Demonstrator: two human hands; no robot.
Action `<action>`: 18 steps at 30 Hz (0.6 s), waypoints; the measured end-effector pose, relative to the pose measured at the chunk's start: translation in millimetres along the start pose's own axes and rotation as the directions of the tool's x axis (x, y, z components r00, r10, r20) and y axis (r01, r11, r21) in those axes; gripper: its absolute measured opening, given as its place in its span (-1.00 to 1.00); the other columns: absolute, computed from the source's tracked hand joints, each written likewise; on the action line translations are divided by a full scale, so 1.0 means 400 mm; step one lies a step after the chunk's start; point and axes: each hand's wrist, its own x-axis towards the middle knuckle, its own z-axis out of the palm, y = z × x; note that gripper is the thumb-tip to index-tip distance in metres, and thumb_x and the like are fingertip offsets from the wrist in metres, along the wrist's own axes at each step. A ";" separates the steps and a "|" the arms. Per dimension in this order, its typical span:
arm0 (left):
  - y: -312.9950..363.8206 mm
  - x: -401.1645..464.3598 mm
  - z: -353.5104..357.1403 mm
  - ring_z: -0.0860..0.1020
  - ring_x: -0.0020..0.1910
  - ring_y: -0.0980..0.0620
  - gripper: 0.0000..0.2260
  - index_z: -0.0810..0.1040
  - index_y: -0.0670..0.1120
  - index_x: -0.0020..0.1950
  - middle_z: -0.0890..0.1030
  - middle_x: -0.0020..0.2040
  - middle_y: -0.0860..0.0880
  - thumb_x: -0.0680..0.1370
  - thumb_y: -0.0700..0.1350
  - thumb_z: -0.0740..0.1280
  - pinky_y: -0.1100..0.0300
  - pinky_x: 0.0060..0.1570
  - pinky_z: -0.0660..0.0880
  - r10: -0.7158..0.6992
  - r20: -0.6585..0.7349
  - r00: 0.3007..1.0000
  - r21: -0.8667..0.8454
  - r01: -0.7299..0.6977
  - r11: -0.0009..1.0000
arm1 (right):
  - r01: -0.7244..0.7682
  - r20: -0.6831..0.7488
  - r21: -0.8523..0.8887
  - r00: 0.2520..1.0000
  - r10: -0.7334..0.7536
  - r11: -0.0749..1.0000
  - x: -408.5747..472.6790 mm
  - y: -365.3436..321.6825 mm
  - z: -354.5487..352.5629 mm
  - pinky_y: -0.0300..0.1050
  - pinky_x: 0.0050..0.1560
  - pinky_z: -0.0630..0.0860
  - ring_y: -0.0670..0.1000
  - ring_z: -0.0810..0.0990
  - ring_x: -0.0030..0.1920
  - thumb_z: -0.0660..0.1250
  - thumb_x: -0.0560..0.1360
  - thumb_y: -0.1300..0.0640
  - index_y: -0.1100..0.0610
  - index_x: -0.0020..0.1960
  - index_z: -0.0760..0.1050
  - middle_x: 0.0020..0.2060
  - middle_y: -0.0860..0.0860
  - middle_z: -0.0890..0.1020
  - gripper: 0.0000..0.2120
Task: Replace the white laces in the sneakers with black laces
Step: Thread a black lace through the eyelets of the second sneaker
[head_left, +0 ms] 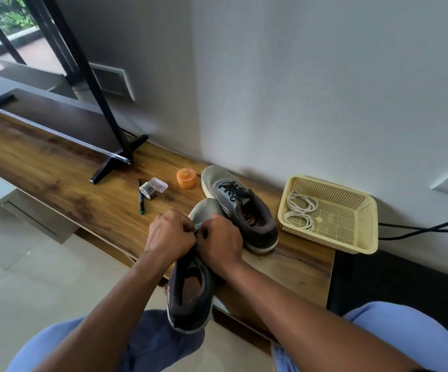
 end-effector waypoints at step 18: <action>-0.019 0.010 0.005 0.56 -0.10 0.20 -0.92 0.73 0.13 -0.06 0.63 -0.07 0.17 0.53 -0.05 0.46 0.36 -0.30 0.36 -0.014 0.082 0.997 -0.019 0.015 1.000 | -0.127 -0.007 0.144 0.992 0.129 0.981 -0.019 -0.011 0.010 0.06 -0.24 0.47 0.17 0.59 -0.14 0.32 0.47 0.08 0.09 -0.32 0.53 -0.16 0.05 0.54 -0.79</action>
